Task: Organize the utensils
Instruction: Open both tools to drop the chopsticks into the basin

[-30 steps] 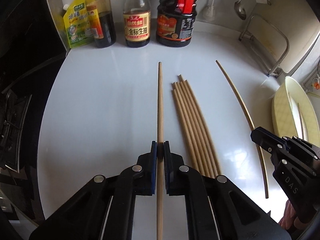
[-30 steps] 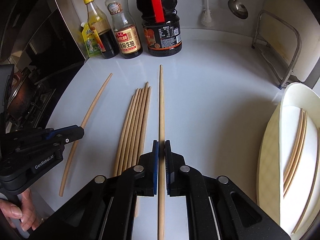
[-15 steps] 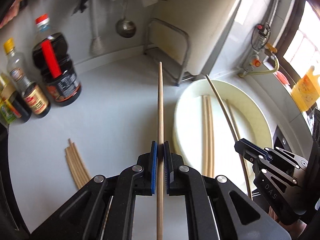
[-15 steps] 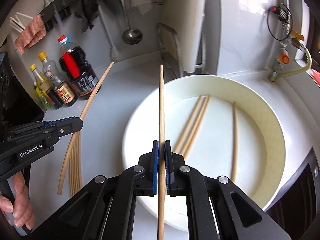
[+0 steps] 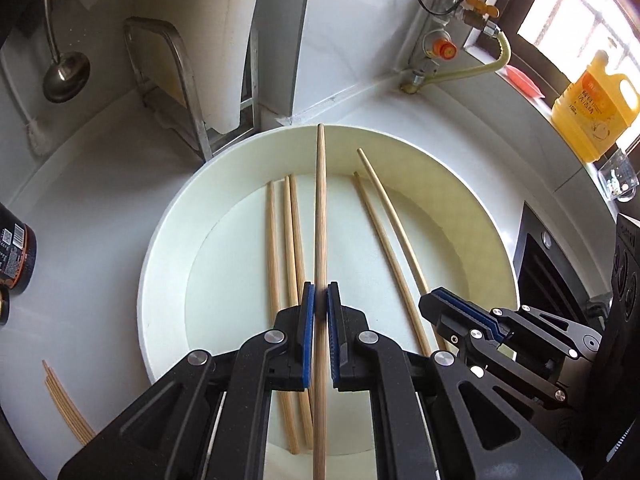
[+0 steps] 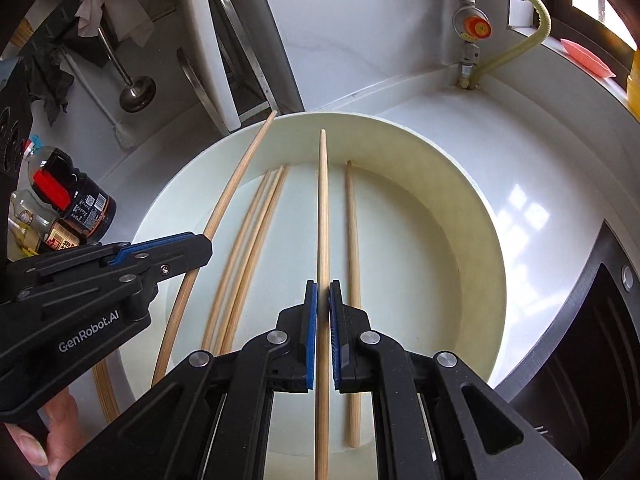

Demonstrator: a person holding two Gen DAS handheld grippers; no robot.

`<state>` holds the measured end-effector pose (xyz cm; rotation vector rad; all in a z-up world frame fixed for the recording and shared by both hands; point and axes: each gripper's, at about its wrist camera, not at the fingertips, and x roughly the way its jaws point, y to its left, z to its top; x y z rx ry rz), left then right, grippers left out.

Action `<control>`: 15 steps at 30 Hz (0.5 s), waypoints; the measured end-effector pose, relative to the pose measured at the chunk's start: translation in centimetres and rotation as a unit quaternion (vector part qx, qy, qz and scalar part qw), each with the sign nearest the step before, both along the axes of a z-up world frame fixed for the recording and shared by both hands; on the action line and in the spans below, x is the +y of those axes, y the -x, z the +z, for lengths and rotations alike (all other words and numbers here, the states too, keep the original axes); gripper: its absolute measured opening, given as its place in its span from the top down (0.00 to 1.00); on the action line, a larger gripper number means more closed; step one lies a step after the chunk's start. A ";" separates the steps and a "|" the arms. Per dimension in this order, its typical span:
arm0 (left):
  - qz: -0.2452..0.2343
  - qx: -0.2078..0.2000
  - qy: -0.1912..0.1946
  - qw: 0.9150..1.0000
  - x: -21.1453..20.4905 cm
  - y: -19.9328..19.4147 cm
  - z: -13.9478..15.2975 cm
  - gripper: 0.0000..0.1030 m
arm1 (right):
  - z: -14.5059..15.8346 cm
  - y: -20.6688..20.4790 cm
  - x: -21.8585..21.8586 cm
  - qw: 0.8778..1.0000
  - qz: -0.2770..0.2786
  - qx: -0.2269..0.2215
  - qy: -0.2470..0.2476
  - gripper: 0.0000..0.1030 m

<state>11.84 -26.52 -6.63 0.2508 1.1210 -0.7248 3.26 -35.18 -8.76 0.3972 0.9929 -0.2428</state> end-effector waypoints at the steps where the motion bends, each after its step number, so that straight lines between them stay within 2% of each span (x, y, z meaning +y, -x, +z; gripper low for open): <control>1: 0.000 0.004 -0.004 1.000 -0.3 -0.2 -0.4 0.93 | -0.4 -0.3 -0.2 1.000 -0.001 0.006 -0.001 0.94; 7: 0.007 0.022 -0.029 0.999 -0.8 -0.9 -2.2 0.92 | -1.6 -0.8 -1.4 1.000 -0.003 0.018 -0.007 0.94; 9: 0.014 0.021 -0.031 0.999 -0.5 -1.2 -2.2 0.80 | -1.6 -0.7 -1.6 1.000 -0.005 0.017 -0.009 0.94; 10: 0.018 0.019 -0.031 0.999 -0.4 -1.3 -2.2 0.65 | -1.5 -0.5 -1.7 1.000 -0.007 0.013 -0.008 0.93; 11: 0.024 0.016 -0.031 0.999 -0.1 -1.4 -2.0 0.45 | -1.4 -0.4 -1.7 1.000 -0.008 0.007 -0.008 0.90; 12: 0.032 0.012 -0.027 0.999 0.3 -1.5 -1.8 0.38 | -1.2 -0.2 -1.7 1.000 -0.008 0.002 -0.006 0.88; 13: 0.039 0.008 -0.022 0.999 0.8 -1.6 -1.5 0.35 | -0.9 0.0 -1.6 1.000 -0.009 -0.002 -0.001 0.87; 15: 0.049 0.008 -0.021 0.999 1.6 -1.8 -1.2 0.35 | -0.6 0.3 -1.6 1.000 -0.012 -0.004 0.008 0.86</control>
